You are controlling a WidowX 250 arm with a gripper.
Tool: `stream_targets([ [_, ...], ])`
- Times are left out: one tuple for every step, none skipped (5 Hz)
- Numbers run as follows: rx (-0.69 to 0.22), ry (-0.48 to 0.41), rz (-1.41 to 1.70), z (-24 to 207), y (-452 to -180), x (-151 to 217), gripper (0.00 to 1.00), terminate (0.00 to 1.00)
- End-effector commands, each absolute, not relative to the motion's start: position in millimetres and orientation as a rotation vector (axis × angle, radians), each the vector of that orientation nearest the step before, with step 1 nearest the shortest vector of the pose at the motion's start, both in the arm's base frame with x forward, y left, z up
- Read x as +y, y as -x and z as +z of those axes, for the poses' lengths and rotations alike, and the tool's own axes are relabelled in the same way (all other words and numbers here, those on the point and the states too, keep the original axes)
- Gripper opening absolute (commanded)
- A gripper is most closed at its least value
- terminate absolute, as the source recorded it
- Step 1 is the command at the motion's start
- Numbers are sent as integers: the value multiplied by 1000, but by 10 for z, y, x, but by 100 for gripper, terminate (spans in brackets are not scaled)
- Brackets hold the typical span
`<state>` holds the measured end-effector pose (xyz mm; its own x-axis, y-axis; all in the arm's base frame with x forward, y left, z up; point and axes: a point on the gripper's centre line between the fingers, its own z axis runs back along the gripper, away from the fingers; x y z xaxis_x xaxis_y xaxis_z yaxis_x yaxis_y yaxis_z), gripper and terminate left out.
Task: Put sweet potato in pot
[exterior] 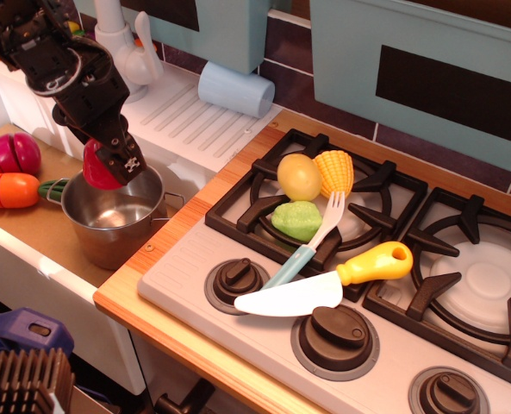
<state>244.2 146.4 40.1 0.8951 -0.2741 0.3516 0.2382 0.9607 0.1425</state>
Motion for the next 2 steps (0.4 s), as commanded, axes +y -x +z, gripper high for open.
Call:
stream_targets([
  [-416,-139,-276,471,-2479,1517,100,0],
  [-416,-139,-276,471,-2479,1517,100,100],
])
